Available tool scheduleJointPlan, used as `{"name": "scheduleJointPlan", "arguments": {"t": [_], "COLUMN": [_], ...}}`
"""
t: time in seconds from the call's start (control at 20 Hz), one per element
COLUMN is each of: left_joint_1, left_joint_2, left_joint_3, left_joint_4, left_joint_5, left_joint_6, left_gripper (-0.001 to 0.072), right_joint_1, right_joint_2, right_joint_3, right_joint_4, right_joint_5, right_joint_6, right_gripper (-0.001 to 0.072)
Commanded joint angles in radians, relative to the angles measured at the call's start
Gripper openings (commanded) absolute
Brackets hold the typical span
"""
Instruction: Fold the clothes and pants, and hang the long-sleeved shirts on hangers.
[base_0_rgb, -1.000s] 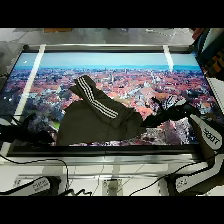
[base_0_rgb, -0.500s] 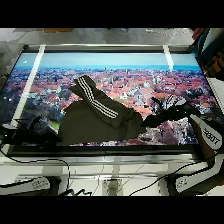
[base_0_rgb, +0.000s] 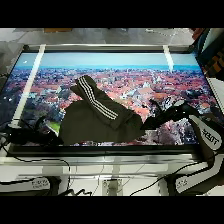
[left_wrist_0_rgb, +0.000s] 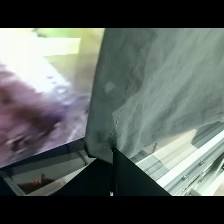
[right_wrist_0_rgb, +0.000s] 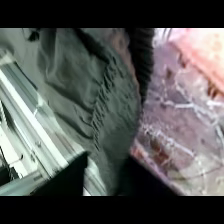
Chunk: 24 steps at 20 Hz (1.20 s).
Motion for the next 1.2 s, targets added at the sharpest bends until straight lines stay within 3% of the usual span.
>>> {"name": "scheduleJointPlan", "arguments": {"t": [0.0, 0.1, 0.3, 0.55, 0.8, 0.95, 1.15], "left_joint_1": [-0.024, -0.029, -0.028, -0.027, -0.022, 0.007, 0.036], "left_joint_2": [-0.001, -0.001, 0.031, 0.197, 0.446, 0.593, 0.8], "left_joint_3": [0.0, 0.0, 0.048, 0.235, 0.486, 0.604, 0.634], "left_joint_4": [-0.011, -0.021, -0.119, -0.436, -0.761, -0.891, -0.889], "left_joint_5": [0.001, 0.0, -0.031, -0.106, -0.082, 0.064, 0.431], "left_joint_6": [0.008, 0.008, 0.021, 0.094, 0.131, 0.148, 0.148], "left_gripper": [0.0008, 0.0008, 0.0008, 0.0007, 0.0007, 0.0008, 0.0008], "right_joint_1": [0.045, 0.056, 0.052, 0.052, 0.052, 0.053, 0.053], "right_joint_2": [0.0, 0.002, 0.032, 0.253, 0.562, 0.729, 0.883], "right_joint_3": [-0.022, -0.015, 0.058, 0.159, 0.286, 0.376, 0.491], "right_joint_4": [-0.011, 0.004, 0.064, 0.12, 0.198, 0.262, 0.29], "right_joint_5": [-0.025, -0.047, 0.041, 0.031, -0.038, -0.215, -0.416], "right_joint_6": [0.006, 0.006, 0.006, 0.007, 0.056, 0.11, 0.154], "right_gripper": [0.0038, 0.0035, 0.0034, 0.0034, 0.0034, 0.0034, 0.0035]}}
